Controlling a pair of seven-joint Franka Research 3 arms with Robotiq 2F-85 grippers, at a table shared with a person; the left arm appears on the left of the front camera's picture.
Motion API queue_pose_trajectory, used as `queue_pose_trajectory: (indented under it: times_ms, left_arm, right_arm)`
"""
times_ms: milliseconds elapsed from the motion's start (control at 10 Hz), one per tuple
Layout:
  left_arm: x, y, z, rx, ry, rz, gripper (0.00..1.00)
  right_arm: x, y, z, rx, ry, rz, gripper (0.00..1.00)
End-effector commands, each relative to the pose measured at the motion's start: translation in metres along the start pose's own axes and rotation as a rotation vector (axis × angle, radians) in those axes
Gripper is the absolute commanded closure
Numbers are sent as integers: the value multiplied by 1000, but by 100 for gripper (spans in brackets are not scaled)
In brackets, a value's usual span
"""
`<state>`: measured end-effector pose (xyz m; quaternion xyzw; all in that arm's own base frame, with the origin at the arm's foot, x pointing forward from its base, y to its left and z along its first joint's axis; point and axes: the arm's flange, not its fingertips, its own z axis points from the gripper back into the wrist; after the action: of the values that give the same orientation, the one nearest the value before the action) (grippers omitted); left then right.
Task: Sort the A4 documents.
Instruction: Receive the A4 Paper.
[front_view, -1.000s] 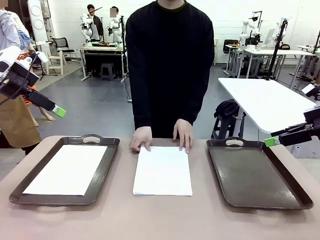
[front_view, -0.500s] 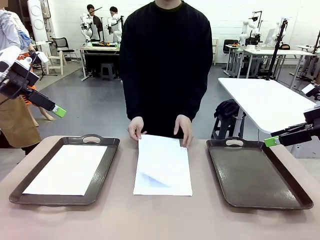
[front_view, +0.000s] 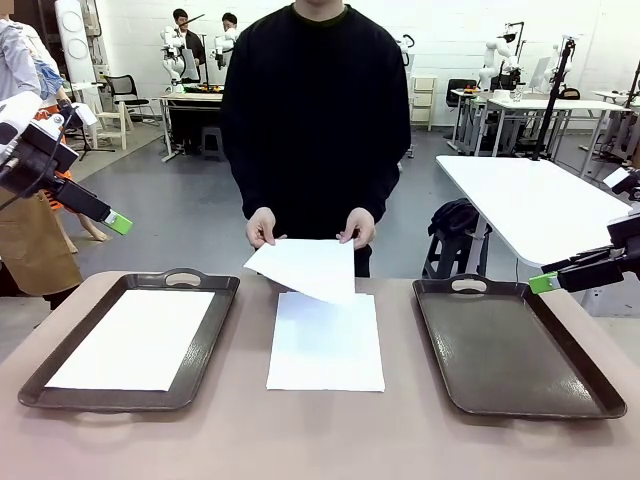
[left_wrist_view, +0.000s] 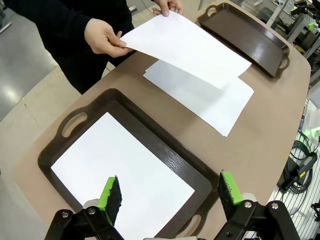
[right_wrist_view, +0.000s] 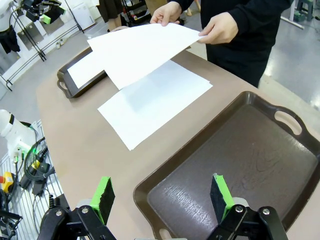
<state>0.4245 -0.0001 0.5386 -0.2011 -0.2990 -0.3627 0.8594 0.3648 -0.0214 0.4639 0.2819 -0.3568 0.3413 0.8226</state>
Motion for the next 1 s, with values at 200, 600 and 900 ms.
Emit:
queue_pose_trajectory:
  times_ms: [200,600,900]
  left_arm:
    - [-1,0,-1,-10,-17,-12,0]
    - [-1,0,-1,-10,-17,-12,0]
    - [-1,0,-1,-10,-17,-12,0]
  right_arm:
    - [0,-3,-4,11,-34,11,0]
    - [0,-3,-4,11,-34,11,0]
    - [0,-3,-4,11,-34,11,0]
